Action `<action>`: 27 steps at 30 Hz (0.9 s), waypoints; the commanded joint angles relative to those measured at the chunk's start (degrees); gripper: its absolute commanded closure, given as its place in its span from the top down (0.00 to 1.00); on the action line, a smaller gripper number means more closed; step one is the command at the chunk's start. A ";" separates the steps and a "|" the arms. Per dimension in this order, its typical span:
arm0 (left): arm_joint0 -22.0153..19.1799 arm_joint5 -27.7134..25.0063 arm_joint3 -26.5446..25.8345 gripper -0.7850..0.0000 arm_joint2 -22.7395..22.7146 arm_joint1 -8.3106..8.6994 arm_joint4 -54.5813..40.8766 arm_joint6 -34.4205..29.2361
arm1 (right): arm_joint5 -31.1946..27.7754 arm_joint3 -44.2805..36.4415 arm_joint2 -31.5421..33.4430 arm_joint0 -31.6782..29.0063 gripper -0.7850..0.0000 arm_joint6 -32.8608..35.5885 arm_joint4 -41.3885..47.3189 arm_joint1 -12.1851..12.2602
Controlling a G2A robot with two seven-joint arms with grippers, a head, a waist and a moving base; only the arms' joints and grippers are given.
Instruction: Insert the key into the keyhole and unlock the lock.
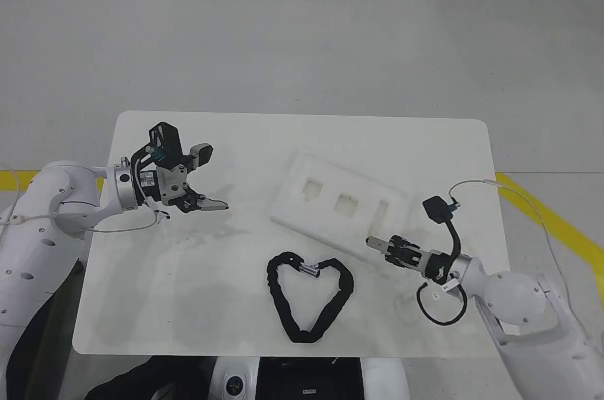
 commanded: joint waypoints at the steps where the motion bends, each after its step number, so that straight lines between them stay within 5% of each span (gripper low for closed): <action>1: 0.00 0.00 0.00 1.00 0.00 0.00 0.00 0.00 | 0.53 0.30 -0.16 0.20 0.73 0.12 -0.24 0.02; 11: 0.00 0.00 0.00 1.00 0.00 0.00 0.00 0.00 | 2.71 1.00 -0.99 1.03 0.41 0.47 -2.08 0.17; 27: 0.00 0.00 0.00 1.00 0.00 0.00 0.00 0.00 | 9.04 -1.46 -2.72 1.51 0.33 1.99 -10.71 0.65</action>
